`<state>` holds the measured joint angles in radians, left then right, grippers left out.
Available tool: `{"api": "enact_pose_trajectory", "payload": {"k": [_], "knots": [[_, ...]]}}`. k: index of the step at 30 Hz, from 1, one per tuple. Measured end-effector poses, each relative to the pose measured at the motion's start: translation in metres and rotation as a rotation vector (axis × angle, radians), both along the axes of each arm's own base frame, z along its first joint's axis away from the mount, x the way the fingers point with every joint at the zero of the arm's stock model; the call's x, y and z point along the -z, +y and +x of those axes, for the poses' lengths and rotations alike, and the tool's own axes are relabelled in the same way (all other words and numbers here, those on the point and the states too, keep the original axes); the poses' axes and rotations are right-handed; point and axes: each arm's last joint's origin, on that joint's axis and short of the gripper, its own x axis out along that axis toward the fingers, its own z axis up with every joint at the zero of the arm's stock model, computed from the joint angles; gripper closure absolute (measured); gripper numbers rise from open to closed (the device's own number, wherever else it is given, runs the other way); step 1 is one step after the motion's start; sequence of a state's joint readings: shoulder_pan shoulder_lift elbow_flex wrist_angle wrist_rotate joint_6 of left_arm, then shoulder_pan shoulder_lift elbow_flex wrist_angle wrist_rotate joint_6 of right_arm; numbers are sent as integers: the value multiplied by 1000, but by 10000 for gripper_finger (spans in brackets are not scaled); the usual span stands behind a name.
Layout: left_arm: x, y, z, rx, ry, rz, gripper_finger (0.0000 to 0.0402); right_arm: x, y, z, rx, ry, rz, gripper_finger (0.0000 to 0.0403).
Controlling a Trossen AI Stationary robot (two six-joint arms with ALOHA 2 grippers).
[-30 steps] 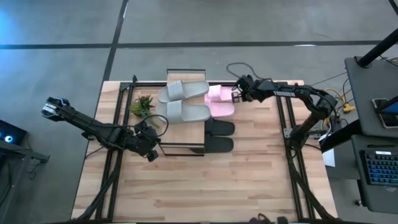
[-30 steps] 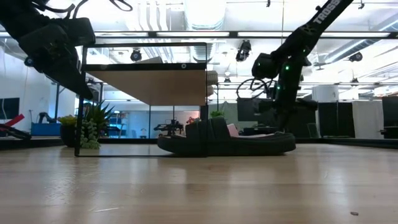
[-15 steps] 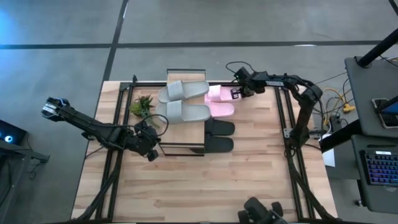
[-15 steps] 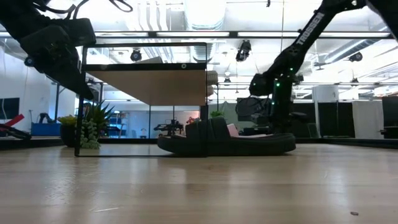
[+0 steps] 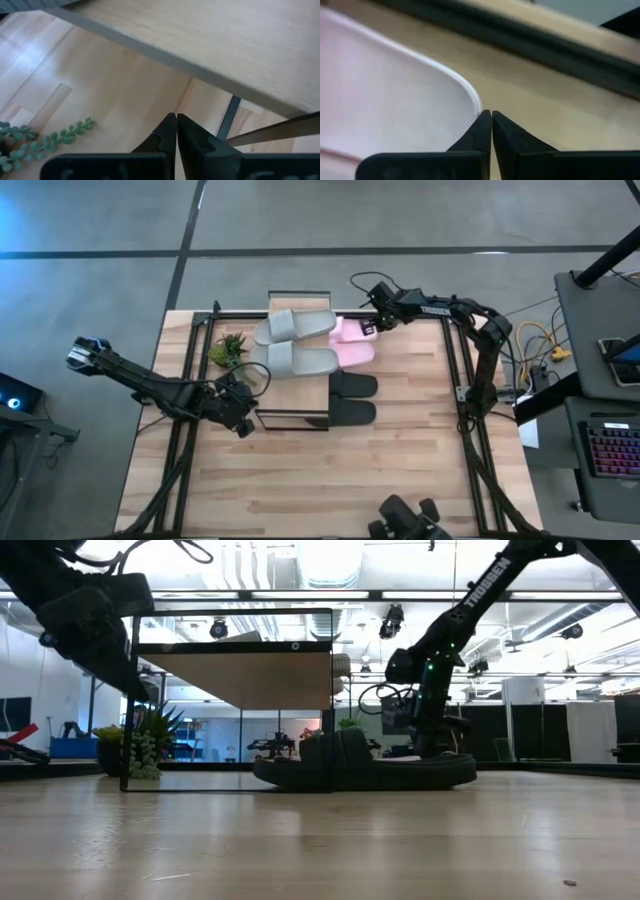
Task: Pick and place slides into the shelf
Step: Adjust the pink slides under the shelf
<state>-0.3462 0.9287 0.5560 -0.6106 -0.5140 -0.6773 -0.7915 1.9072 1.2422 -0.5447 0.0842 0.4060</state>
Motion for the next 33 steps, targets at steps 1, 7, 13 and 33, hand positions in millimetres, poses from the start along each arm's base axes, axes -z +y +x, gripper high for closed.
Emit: {"api": "enact_pose_trajectory", "payload": {"k": [1,7,13,33], "knots": [[0,0,0,0,2,1,402,1,2,1,-16,1,8,394],[-1,1,-1,-9,-9,11,402,8,12,11,-89,19,25,394],[-2,1,-1,-8,-12,9,402,5,18,14,-82,13,41,394],[-3,1,-2,0,-18,-3,402,3,17,21,-81,-28,-19,394]]}}
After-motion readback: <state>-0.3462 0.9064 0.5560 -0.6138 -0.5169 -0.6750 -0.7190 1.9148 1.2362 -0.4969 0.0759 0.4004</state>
